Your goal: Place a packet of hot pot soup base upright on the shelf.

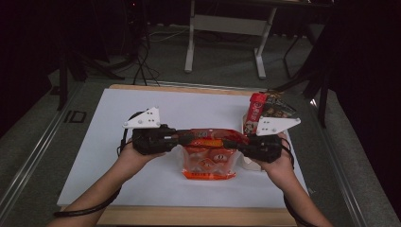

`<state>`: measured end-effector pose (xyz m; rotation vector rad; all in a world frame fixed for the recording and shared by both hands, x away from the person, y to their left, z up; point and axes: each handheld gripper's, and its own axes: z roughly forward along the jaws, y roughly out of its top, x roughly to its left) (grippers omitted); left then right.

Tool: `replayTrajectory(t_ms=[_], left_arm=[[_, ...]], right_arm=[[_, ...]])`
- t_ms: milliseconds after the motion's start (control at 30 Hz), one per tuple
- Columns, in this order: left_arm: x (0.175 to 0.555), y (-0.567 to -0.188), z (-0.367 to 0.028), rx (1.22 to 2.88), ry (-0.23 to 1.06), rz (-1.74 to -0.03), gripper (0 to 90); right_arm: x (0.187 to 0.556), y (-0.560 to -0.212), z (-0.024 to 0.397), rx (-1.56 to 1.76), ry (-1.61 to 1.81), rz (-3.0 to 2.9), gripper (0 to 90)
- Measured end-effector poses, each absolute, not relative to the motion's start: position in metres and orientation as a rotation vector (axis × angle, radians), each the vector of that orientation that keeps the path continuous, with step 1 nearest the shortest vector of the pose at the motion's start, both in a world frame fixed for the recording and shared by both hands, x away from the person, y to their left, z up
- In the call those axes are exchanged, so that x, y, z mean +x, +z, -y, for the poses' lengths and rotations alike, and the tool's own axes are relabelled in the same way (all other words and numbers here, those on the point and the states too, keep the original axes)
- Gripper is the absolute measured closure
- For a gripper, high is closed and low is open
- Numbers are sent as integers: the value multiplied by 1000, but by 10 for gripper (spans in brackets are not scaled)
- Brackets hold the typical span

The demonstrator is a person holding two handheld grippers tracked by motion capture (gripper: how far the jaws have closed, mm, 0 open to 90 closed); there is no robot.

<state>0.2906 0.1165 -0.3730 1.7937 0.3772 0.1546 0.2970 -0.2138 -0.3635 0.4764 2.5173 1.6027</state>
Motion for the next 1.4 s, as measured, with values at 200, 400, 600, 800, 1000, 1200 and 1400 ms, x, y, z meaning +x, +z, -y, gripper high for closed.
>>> replayTrajectory(t_ms=[200, 400, 600, 800, 1000, 1200, 1400], left_arm=[[292, -375, -116, 1744, 183, -395, 431], [292, -379, -117, 1750, 223, -490, 90], [294, -391, -122, 1742, 260, -532, 5], [294, -405, -128, 1715, 266, -552, 5], [292, -418, -135, 1724, 278, -574, 5], [288, -436, -148, 1704, 277, -633, 5], [285, -450, -156, 1722, 284, -664, 0]], right_arm=[[301, -348, 219, 509, 1605, -2474, 900], [304, -336, 230, 550, 1624, -2419, 900], [308, -314, 249, 605, 1660, -2329, 900], [311, -293, 273, 661, 1649, -2228, 900], [316, -287, 298, 725, 1641, -2175, 900], [318, -294, 323, 792, 1612, -2138, 900], [319, -303, 339, 845, 1611, -2103, 900]])
